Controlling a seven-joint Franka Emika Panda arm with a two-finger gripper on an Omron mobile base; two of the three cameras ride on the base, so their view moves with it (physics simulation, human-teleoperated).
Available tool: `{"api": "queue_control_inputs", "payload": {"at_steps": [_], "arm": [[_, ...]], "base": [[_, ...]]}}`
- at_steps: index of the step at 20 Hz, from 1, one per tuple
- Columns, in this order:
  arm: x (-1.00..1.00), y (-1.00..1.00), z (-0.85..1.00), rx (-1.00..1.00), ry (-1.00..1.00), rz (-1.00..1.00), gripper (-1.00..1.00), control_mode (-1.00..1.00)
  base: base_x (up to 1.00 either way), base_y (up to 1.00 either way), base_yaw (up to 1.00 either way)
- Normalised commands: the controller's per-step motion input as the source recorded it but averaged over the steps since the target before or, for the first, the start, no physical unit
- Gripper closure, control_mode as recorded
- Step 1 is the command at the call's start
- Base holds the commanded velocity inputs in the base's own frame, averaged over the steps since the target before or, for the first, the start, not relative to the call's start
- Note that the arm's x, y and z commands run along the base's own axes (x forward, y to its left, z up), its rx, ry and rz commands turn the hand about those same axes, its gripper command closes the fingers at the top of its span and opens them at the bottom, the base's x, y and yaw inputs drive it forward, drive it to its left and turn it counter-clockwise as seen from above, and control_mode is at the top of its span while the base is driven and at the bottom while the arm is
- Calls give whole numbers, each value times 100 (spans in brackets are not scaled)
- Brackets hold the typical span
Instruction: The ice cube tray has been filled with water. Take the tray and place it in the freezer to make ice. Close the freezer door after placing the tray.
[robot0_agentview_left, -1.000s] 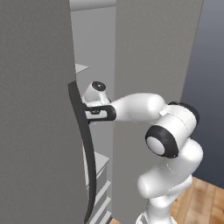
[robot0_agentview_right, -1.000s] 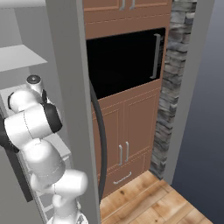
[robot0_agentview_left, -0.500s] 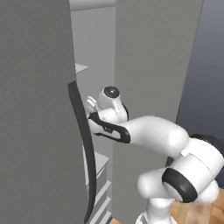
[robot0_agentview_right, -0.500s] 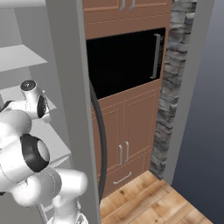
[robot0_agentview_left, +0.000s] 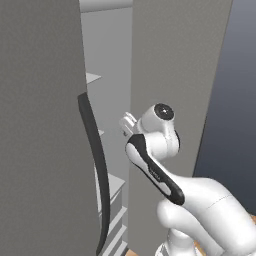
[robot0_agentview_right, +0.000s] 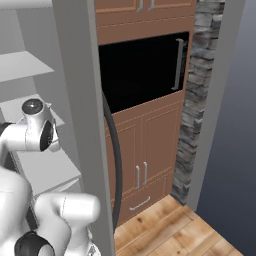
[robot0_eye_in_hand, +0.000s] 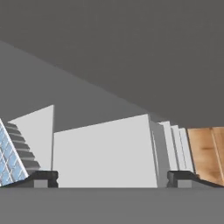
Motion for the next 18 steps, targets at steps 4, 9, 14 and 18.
{"api": "queue_control_inputs", "payload": {"at_steps": [4, 9, 14, 18], "arm": [[-42, -42, 51, 2, 2, 0, -100, -100], [-46, -38, 24, 0, 0, 0, -100, -100], [-39, -11, 0, 0, 0, 0, -100, -100], [-65, -37, 0, 0, 0, 0, -100, -100]], "base": [[0, 0, 0], [0, 0, 0], [0, 0, 0], [0, 0, 0]]}}
